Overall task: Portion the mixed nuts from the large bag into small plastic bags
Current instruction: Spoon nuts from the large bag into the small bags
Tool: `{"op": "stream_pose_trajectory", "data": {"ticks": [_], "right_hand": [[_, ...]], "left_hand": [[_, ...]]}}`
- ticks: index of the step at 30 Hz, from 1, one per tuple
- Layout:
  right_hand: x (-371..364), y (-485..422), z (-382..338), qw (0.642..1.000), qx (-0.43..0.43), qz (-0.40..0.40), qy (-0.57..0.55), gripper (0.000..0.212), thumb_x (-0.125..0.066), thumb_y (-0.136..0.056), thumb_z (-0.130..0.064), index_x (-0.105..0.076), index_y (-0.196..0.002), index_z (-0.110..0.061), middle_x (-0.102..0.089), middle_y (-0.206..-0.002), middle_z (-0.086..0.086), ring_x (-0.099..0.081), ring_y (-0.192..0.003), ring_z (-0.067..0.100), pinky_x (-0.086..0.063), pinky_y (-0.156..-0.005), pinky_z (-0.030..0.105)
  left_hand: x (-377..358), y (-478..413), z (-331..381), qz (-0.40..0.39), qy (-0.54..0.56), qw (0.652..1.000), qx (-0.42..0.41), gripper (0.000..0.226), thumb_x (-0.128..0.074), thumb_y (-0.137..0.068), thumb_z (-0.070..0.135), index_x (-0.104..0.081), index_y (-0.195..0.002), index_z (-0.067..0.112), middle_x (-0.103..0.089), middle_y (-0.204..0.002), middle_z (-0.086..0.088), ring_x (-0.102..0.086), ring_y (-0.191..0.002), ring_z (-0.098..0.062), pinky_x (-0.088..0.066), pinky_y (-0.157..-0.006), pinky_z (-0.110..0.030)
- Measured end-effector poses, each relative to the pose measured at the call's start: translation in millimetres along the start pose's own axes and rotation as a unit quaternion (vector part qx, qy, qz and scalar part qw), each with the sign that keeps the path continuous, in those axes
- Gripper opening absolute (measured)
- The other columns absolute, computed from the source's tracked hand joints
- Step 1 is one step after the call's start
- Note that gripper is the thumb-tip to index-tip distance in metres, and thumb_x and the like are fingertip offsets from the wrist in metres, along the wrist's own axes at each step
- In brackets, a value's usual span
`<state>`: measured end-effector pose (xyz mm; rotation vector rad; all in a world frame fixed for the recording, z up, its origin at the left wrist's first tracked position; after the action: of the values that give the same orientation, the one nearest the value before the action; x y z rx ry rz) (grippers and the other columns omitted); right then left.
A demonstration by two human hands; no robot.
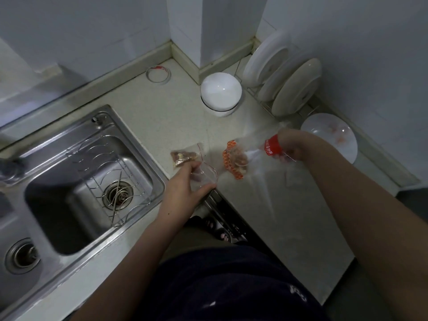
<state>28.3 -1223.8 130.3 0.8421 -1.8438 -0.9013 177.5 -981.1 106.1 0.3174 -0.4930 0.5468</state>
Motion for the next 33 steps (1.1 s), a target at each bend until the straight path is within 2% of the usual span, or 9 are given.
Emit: {"op": "stream_pose_trajectory", "data": {"ticks": [3, 9, 12, 14, 16, 23, 25, 30, 33], "right_hand": [[2.7, 7.3, 3.1, 0.999, 0.01, 0.013, -0.033, 0.031, -0.048, -0.098, -0.012, -0.053, -0.067, -0.009, -0.045, -0.029, 0.0, -0.037, -0.02, 0.006, -0.029, -0.03, 0.007], [17.2, 10.1, 8.3, 0.979, 0.097, 0.139, -0.116, 0.02, -0.047, -0.098, -0.017, -0.052, -0.086, -0.003, -0.048, -0.052, 0.01, -0.042, -0.026, 0.008, -0.034, -0.031, 0.011], [20.0, 11.7, 13.9, 0.965, 0.136, 0.153, -0.162, 0.02, -0.059, -0.093, -0.019, -0.059, -0.087, 0.0, -0.051, -0.049, 0.007, -0.041, -0.026, 0.004, -0.035, -0.033, 0.012], [22.2, 15.5, 16.0, 0.956, 0.161, 0.168, -0.178, 0.023, -0.065, -0.088, -0.02, -0.063, -0.074, -0.002, -0.054, -0.052, 0.005, -0.044, -0.032, 0.006, -0.037, -0.034, 0.014], [23.4, 19.2, 17.7, 0.943, 0.187, 0.168, -0.216, 0.025, -0.066, -0.086, -0.016, -0.063, -0.066, -0.002, -0.055, -0.051, 0.005, -0.044, -0.039, 0.01, -0.035, -0.035, 0.014], [29.0, 31.9, 34.7, 0.899, 0.242, 0.165, -0.326, 0.019, -0.063, -0.087, -0.013, -0.068, -0.077, 0.003, -0.057, -0.049, 0.001, -0.04, -0.037, 0.005, -0.029, -0.035, 0.014], [27.4, 34.4, 39.6, 0.888, 0.236, 0.143, -0.367, 0.018, -0.062, -0.089, -0.013, -0.067, -0.078, 0.0, -0.058, -0.052, 0.002, -0.041, -0.039, 0.005, -0.029, -0.034, 0.014], [22.1, 43.5, 42.1, 0.864, 0.229, 0.137, -0.427, 0.019, -0.062, -0.09, -0.012, -0.059, -0.073, -0.005, -0.057, -0.049, -0.002, -0.042, -0.04, 0.004, -0.03, -0.034, 0.015], [18.4, 47.8, 43.6, 0.853, 0.222, 0.132, -0.453, 0.019, -0.062, -0.091, -0.012, -0.058, -0.073, -0.005, -0.057, -0.049, -0.001, -0.042, -0.04, 0.005, -0.03, -0.034, 0.015]], "left_hand": [[-1.9, -1.2, 0.8, -0.003, -0.002, 1.0, -0.003, 0.056, -0.08, -0.075, 0.039, -0.055, -0.124, 0.03, -0.059, -0.103, 0.023, -0.054, -0.092, 0.015, -0.039, -0.076, -0.009], [-5.5, -2.4, 3.8, -0.011, 0.011, 1.0, -0.012, 0.063, -0.078, -0.078, 0.035, -0.051, -0.135, 0.029, -0.065, -0.116, 0.008, -0.061, -0.101, -0.006, -0.049, -0.088, -0.026], [-8.3, -3.5, 6.9, -0.014, 0.007, 1.0, -0.012, 0.059, -0.078, -0.079, 0.035, -0.052, -0.131, 0.03, -0.061, -0.109, 0.018, -0.056, -0.096, 0.01, -0.042, -0.083, -0.01], [-9.5, -4.5, 9.3, -0.012, 0.01, 1.0, -0.011, 0.054, -0.078, -0.078, 0.035, -0.054, -0.127, 0.031, -0.054, -0.101, 0.028, -0.049, -0.091, 0.025, -0.036, -0.075, 0.004], [-10.5, -5.4, 11.9, -0.012, 0.016, 1.0, -0.011, 0.05, -0.079, -0.078, 0.034, -0.054, -0.121, 0.033, -0.053, -0.096, 0.032, -0.045, -0.091, 0.032, -0.034, -0.075, 0.008], [-12.8, -9.1, 19.7, -0.01, 0.073, 0.997, -0.01, 0.037, -0.077, -0.079, 0.027, -0.051, -0.102, 0.041, -0.062, -0.096, 0.038, -0.054, -0.096, 0.023, -0.037, -0.077, 0.004], [-15.0, -10.7, 20.5, -0.012, 0.095, 0.995, -0.001, 0.038, -0.077, -0.079, 0.027, -0.049, -0.102, 0.04, -0.059, -0.099, 0.044, -0.056, -0.097, 0.02, -0.04, -0.077, 0.002], [-20.9, -15.4, 22.8, -0.013, 0.136, 0.991, 0.001, 0.043, -0.079, -0.079, 0.024, -0.049, -0.108, 0.032, -0.058, -0.1, 0.042, -0.062, -0.092, 0.012, -0.046, -0.074, -0.003], [-22.9, -16.1, 25.4, -0.022, 0.153, 0.988, 0.002, 0.046, -0.081, -0.077, 0.028, -0.048, -0.108, 0.039, -0.06, -0.102, 0.039, -0.064, -0.091, 0.011, -0.047, -0.071, -0.003]]}}
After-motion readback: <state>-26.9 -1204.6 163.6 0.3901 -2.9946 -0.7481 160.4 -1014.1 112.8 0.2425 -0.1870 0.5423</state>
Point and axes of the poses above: each hand's wrist, its own y-axis away from the middle knuckle, its own x-axis out of the back of the hand, z = x × y, the point moved 4 cm from there along -y, towards the middle knuckle
